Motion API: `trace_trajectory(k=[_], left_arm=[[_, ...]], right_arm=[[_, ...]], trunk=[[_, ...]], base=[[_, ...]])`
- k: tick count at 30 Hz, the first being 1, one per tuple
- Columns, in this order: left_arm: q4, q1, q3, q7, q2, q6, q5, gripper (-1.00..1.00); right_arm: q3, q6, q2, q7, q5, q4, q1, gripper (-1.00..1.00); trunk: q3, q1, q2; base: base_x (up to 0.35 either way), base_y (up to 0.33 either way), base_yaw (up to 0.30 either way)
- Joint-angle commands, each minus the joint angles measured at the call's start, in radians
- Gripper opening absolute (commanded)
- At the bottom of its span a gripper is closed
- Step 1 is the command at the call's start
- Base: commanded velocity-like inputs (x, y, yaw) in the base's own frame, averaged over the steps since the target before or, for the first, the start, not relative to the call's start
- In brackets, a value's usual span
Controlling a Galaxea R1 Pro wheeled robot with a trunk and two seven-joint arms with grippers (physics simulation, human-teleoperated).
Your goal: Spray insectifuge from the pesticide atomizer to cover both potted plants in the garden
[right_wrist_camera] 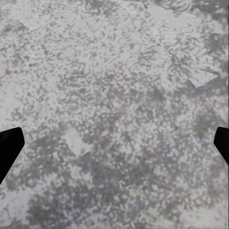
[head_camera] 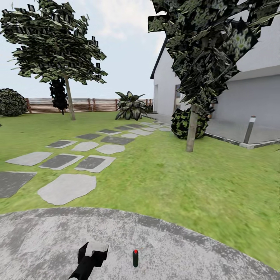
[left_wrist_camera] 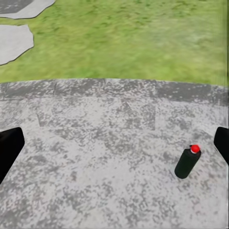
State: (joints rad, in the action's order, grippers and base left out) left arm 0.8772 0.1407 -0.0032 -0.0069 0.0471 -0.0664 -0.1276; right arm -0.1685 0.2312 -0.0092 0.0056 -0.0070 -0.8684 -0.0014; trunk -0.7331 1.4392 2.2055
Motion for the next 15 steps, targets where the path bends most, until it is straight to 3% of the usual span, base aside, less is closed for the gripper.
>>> trace_trajectory(k=[1, 9, 15], left_arm=[[0.000, 0.000, 0.002, -0.001, 0.000, -0.003, -0.010, 1.00], [0.000, 0.000, 0.002, -0.001, 0.000, -0.003, -0.010, 1.00], [0.000, 0.000, 0.002, -0.001, 0.000, -0.003, -0.010, 1.00]], right_arm=[[0.000, 0.005, 0.000, 0.001, -0.001, -0.001, 0.000, 1.00], [0.000, 0.005, 0.000, 0.001, -0.001, -0.001, 0.000, 1.00], [0.000, 0.005, 0.000, 0.000, -0.001, -0.001, 0.000, 1.00]], trunk=[[-0.001, 0.000, 0.000], [-0.001, 0.000, 0.000], [-0.001, 0.000, 0.000]], base=[[0.000, -0.322, 0.062], [0.000, -0.322, 0.123], [0.000, -0.322, 0.218]])
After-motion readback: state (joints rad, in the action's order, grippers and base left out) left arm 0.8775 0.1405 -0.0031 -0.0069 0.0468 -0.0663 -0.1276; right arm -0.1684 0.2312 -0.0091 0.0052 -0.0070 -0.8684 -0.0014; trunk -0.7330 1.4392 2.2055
